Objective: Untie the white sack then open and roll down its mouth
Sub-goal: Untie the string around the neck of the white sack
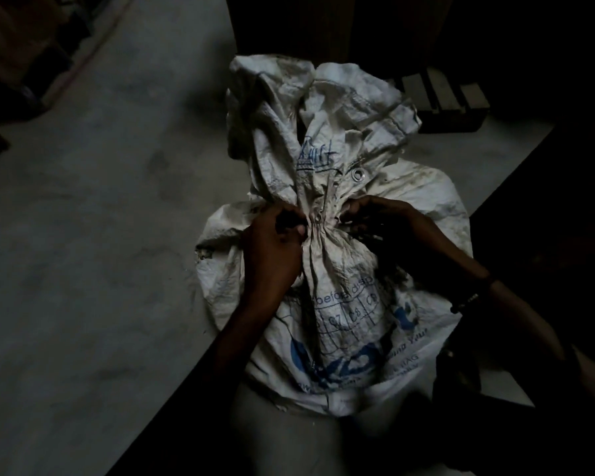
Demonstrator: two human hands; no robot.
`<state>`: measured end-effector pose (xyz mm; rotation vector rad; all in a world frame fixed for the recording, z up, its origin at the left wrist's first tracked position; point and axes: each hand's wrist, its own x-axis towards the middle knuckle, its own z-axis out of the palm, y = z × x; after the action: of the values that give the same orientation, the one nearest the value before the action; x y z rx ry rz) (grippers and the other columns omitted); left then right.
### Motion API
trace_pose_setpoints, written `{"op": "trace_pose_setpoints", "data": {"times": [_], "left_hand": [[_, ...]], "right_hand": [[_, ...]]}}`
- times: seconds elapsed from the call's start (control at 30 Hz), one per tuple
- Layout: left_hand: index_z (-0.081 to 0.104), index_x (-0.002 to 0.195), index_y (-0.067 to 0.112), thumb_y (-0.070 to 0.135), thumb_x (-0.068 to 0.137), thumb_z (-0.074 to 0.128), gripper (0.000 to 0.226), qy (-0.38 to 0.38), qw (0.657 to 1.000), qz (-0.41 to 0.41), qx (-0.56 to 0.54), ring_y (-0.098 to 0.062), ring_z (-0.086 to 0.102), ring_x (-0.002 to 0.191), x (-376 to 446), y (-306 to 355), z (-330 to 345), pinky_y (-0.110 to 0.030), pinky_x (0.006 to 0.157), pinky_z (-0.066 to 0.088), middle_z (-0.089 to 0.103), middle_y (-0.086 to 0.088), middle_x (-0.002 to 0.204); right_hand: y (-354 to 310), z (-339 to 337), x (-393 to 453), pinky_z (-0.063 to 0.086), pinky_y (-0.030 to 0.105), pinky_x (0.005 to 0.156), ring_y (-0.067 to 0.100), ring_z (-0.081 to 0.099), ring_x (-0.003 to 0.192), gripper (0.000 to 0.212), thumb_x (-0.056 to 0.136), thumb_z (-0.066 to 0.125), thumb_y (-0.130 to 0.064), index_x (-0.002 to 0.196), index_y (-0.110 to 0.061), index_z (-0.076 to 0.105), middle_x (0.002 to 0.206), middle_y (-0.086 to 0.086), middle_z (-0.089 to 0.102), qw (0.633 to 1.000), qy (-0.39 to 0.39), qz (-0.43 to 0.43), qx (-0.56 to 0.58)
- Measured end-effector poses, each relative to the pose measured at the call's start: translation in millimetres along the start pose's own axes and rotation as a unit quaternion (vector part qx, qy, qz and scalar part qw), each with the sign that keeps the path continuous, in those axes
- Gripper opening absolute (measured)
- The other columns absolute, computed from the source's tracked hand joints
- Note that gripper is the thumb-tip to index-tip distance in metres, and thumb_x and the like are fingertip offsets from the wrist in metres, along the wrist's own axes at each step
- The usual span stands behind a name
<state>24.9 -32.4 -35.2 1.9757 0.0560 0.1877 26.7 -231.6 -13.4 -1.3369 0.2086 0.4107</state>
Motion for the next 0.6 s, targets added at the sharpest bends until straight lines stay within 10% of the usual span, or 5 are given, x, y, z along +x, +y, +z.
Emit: {"op": "trace_pose_setpoints", "data": {"times": [0.13, 0.43, 0.6], "left_hand": [[0.062, 0.087, 0.020, 0.004, 0.078, 0.059, 0.019, 0.015, 0.999, 0.022, 0.024, -0.019, 0.070, 0.087, -4, 1, -9, -0.045, 0.080, 0.059, 0.071, 0.001, 0.087], [0.057, 0.092, 0.030, 0.010, 0.078, 0.044, 0.027, 0.058, 0.996, 0.019, 0.064, -0.031, 0.064, 0.093, -25, 3, -36, -0.053, 0.081, 0.055, 0.064, -0.007, 0.099], [0.073, 0.107, 0.005, -0.015, 0.078, 0.048, 0.044, 0.051, 0.990, 0.058, 0.121, -0.024, 0.059, 0.104, -37, 13, -48, 0.000, 0.085, 0.033, 0.063, -0.018, 0.112]], "right_hand": [[-1, -6, -1, 0.050, 0.031, 0.068, 0.036, 0.071, 0.097, 0.030, 0.101, 0.042, 0.003, 0.094, -0.005, 0.070, 0.105, 0.017, 0.075, 0.997, 0.042, -0.057, -0.037], [16, 8, -20, 0.060, 0.029, 0.078, 0.021, 0.077, 0.095, 0.037, 0.106, 0.037, 0.001, 0.113, -0.005, 0.073, 0.105, 0.003, 0.080, 0.961, 0.008, -0.174, -0.213], [24, 28, -49, 0.052, 0.013, 0.077, 0.006, 0.073, 0.094, 0.032, 0.097, 0.052, -0.027, 0.121, -0.015, 0.070, 0.112, 0.000, 0.074, 0.932, 0.071, -0.267, -0.235]]}}
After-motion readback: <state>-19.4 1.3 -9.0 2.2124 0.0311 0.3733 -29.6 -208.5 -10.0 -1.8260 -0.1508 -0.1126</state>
